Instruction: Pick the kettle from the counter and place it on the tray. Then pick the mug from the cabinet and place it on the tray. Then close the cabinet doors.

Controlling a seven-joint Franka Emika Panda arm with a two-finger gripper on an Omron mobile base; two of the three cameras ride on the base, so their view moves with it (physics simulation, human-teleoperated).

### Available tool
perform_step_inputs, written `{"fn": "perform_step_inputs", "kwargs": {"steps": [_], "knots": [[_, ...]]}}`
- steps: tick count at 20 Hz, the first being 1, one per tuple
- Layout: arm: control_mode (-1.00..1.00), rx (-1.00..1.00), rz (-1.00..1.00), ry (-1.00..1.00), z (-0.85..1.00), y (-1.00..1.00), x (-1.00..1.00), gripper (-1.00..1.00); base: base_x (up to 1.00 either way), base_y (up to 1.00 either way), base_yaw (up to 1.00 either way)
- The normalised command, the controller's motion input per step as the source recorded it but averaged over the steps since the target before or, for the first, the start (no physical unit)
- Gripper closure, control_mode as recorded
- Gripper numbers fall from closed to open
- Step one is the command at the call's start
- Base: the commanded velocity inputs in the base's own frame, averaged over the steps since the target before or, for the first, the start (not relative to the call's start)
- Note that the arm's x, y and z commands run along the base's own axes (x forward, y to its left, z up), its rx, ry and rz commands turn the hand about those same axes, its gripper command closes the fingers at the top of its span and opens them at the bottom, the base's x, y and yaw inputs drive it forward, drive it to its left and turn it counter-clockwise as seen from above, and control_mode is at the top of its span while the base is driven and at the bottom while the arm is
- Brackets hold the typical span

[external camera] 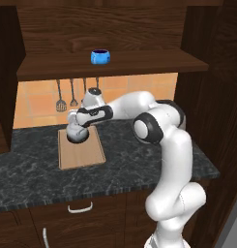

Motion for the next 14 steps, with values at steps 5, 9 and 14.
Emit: {"fn": "perform_step_inputs", "kwargs": {"steps": [5, 9, 14], "knots": [[-1.00, -0.01, 0.00, 0.00, -0.28, 0.00, -0.11, -1.00, 0.00, 0.00, 0.00], [-1.00, 0.00, 0.00, -0.13, -0.15, 0.00, -0.34, -1.00, 0.00, 0.00, 0.00], [-1.00, 0.00, 0.00, -0.29, 0.00, 0.00, -0.40, -1.00, 0.00, 0.00, 0.00]]}}
